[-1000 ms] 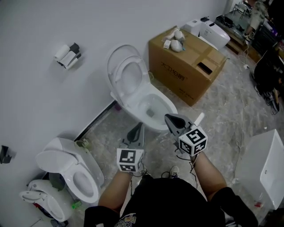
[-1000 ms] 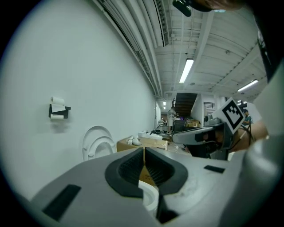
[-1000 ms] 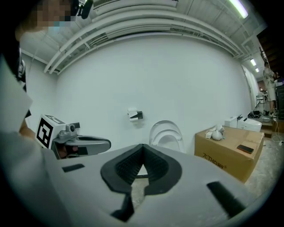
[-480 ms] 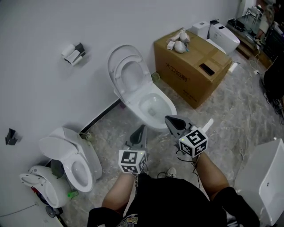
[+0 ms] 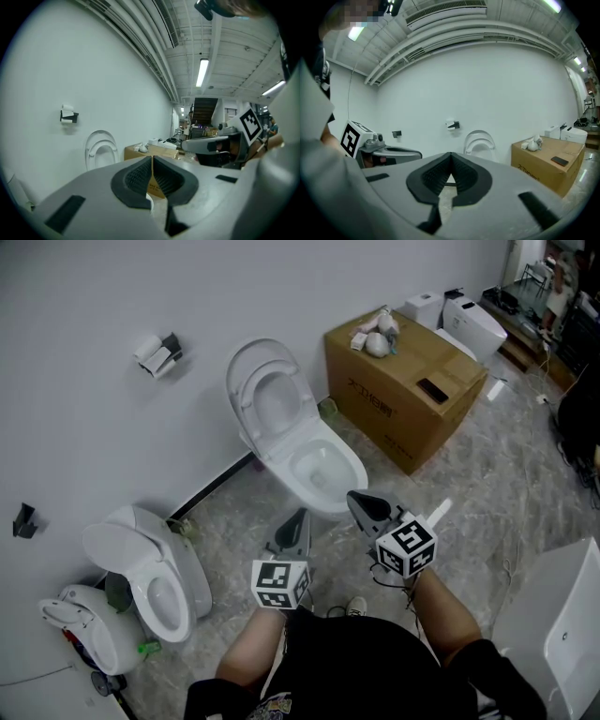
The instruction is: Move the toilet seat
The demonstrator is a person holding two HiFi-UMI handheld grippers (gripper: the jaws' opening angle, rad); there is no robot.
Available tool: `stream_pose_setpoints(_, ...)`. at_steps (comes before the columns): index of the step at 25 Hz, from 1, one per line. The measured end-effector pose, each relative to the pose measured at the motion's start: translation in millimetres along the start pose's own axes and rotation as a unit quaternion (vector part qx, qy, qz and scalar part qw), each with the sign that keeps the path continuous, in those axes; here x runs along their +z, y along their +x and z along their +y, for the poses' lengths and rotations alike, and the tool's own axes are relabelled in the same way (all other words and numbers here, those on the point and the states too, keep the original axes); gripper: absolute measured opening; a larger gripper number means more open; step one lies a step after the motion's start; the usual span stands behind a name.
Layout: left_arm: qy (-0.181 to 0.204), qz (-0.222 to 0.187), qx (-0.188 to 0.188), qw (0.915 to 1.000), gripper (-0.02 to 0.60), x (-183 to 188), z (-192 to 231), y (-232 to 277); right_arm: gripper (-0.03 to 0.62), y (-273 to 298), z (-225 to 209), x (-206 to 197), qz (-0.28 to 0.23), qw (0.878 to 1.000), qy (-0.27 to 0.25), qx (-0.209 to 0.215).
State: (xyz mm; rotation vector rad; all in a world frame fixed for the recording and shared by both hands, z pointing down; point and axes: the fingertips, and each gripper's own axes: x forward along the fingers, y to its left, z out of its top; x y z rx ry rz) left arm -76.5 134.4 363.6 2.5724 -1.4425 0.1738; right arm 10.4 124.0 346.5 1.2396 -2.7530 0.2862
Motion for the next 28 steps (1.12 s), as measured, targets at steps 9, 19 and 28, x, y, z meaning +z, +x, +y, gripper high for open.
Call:
stream_pose_setpoints(9, 0.006, -0.001, 0.0, 1.0, 0.014, 5, 1, -4, 0.002, -1, 2, 4, -0.007, 1.0, 0.003, -0.002)
stream_pose_setpoints(19, 0.01, -0.006, 0.008, 0.9999, 0.014, 10, 4, -8, 0.002, 2, 6, 7, -0.009, 1.0, 0.002, 0.006)
stream_pose_setpoints(28, 0.012, -0.01, 0.013, 0.9998, 0.014, 16, 5, -11, 0.002, 1, 10, 10, -0.009, 1.0, -0.002, 0.014)
